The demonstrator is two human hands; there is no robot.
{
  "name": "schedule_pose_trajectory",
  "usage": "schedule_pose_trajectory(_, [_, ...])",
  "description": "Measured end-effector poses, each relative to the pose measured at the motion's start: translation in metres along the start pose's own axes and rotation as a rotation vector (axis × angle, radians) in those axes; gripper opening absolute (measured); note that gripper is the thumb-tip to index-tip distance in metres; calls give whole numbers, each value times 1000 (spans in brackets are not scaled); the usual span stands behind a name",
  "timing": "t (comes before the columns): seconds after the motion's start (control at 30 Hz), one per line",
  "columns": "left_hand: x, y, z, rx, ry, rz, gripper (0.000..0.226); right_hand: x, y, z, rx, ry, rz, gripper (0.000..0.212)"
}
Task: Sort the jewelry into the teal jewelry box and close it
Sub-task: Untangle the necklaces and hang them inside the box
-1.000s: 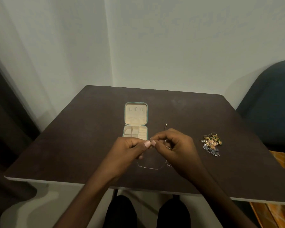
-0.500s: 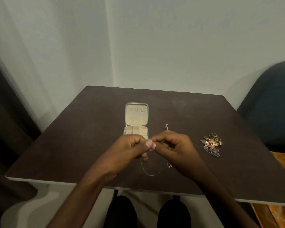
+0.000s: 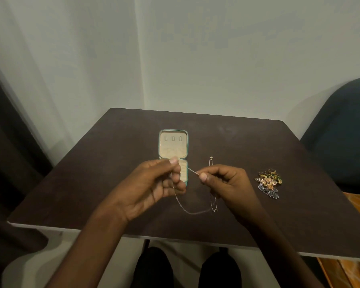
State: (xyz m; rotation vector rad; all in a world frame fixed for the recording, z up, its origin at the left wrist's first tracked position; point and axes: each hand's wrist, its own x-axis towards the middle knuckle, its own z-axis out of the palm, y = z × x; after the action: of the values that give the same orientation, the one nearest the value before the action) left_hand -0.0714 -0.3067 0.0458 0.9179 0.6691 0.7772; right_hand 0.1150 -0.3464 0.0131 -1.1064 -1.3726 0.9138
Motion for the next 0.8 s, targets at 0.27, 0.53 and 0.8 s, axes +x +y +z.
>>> schedule_pose_trajectory(0.27, [12, 27, 1, -569, 121, 44, 17, -12, 15, 12, -53, 61, 22, 14])
schedule_pose_trajectory(0.53, [19, 17, 8, -459, 205, 158, 20, -22, 15, 18, -627, -134, -422, 15])
schedule_pose_trajectory(0.8, [12, -30, 21, 92, 150, 181, 21, -9, -9, 14, -806, -10, -587, 18])
